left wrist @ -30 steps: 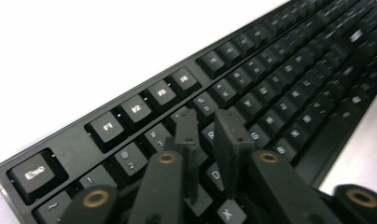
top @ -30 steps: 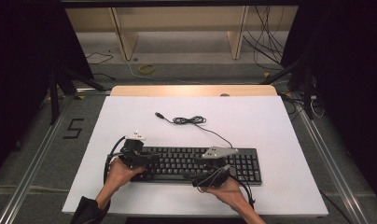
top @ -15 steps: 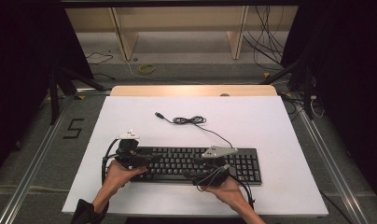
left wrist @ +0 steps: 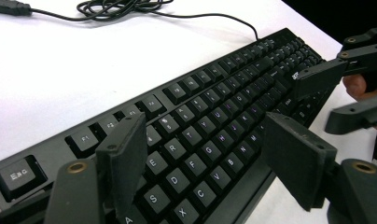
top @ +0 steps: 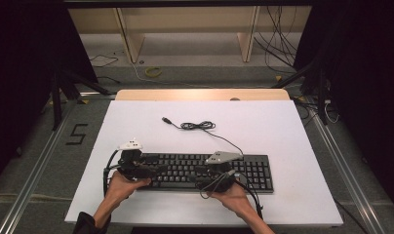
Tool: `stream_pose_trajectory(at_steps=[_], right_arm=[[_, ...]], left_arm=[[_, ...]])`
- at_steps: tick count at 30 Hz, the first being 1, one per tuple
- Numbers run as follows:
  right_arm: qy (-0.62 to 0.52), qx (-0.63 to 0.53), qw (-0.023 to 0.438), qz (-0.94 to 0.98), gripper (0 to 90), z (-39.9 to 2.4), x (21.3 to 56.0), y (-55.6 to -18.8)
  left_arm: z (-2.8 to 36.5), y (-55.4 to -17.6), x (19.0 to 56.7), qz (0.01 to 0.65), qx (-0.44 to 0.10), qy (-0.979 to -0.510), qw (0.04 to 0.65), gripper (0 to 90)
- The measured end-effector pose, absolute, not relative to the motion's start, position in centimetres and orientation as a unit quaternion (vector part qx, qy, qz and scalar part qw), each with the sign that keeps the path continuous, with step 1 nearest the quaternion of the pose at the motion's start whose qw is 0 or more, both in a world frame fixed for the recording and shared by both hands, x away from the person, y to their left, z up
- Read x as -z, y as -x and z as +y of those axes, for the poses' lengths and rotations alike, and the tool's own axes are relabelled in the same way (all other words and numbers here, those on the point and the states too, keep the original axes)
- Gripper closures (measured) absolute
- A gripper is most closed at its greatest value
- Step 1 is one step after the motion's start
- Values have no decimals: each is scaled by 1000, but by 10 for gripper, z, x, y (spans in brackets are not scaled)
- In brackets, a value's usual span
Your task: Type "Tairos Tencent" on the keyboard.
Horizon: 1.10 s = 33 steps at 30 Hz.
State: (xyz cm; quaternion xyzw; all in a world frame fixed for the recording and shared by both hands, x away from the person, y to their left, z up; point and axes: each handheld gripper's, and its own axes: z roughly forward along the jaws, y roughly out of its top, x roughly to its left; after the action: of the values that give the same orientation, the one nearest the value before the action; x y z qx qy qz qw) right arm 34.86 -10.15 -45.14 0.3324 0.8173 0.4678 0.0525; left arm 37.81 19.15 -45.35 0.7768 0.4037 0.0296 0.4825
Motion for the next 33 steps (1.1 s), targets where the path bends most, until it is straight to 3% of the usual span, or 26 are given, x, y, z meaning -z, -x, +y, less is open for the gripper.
stream_pose_trajectory(at_steps=[7, 17, 33], right_arm=[[-327, -459, 49, 825, 740, -92, 452, -353], [-322, -442, 50, 836, 872, -80, 457, -359], [-311, -414, 52, 854, 898, -65, 470, -364]], left_arm=[[193, -371, 453, 396, -35, -776, 490, 298], [198, -362, 453, 395, -41, -770, 499, 296], [201, -351, 456, 385, -42, -769, 509, 292]])
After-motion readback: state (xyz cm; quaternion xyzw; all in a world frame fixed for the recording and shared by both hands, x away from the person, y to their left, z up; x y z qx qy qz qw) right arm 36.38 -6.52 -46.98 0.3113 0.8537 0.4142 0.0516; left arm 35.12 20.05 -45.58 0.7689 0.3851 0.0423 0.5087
